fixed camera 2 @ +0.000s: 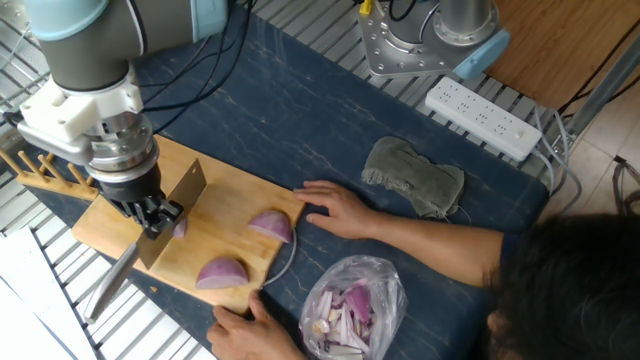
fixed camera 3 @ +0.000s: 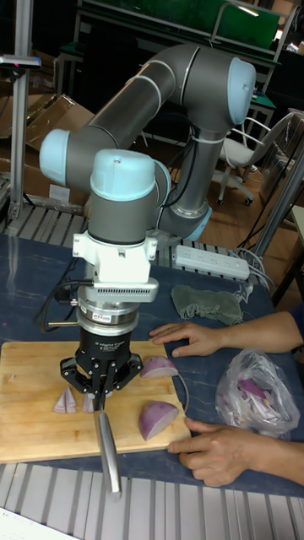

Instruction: Chop the onions

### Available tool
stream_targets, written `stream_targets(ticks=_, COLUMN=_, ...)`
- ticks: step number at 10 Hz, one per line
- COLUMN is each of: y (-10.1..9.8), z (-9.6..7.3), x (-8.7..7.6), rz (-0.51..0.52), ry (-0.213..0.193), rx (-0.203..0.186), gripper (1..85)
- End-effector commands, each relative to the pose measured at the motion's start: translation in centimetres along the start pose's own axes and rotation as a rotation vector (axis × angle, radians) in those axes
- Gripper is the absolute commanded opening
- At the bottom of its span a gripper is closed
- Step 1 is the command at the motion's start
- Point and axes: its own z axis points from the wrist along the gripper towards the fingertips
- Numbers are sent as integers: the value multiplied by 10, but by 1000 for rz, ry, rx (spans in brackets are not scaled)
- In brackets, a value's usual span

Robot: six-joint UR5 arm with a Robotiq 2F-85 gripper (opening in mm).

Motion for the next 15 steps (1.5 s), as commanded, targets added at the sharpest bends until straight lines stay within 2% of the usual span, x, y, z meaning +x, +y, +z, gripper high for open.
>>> stream_targets(ticks=1, y=-2, z=-5, x=-7, rz=-2, ry=-23, rx=-9, gripper=10)
stream_targets(ticks=4, y=21, z=-41, x=-8, rz=47, ry=50, rx=-30, gripper=10)
stream_targets(ticks=6, y=30, z=-65, x=-1, rz=53, ry=89, rx=-67, gripper=10)
stream_targets(ticks=10, y=21, z=-87, x=19, rz=3, ry=142, rx=-26, gripper=10)
stream_targets(ticks=12, y=8, z=-94, x=27, rz=-34, ry=165, rx=18, gripper=10)
stream_targets(ticks=15, y=-5, z=-98, x=31, rz=-83, ry=177, rx=55, gripper=10)
